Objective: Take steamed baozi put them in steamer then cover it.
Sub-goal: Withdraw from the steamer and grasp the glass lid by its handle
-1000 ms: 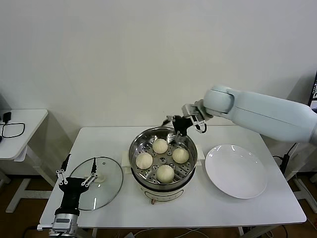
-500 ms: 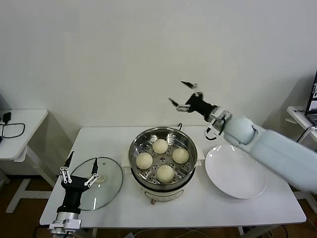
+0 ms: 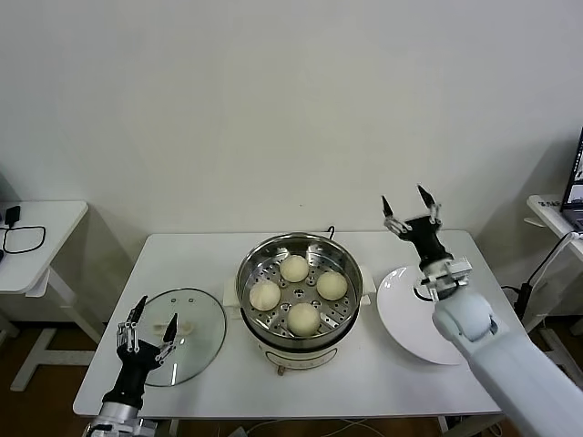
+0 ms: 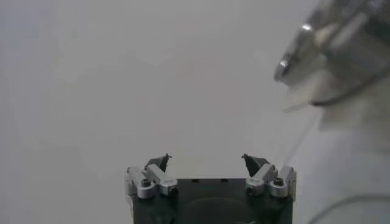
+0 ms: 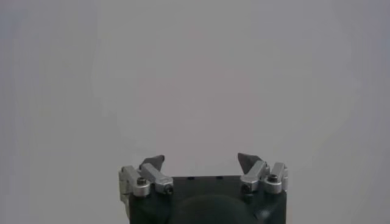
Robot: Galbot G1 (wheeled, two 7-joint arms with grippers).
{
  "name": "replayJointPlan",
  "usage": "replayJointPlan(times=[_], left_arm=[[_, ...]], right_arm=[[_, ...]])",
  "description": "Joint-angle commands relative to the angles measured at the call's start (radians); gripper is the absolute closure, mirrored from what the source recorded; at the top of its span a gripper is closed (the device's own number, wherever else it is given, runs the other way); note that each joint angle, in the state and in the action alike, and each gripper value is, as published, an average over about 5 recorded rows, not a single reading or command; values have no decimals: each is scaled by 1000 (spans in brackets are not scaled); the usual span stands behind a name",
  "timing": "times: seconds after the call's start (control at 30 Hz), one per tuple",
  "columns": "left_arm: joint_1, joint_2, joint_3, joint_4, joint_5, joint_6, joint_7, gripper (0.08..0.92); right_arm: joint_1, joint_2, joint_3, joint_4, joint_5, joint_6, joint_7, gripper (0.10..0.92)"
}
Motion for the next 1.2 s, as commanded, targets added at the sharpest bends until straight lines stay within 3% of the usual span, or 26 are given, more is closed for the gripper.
replayJointPlan(times=[0.03,0.6,1.2], left_arm=[[10,20,3,122,297,23,-27,177],[-145,-13,15,337,484,18,-106,177],[-235,-6,22,416,555,38,-139,177]], right_arm=[[-347,157,331,27,-69,27,8,203],[-349,208,320,-1,-97,25,-11,203],[-345,233,300,-32,-126,32,-25,203]])
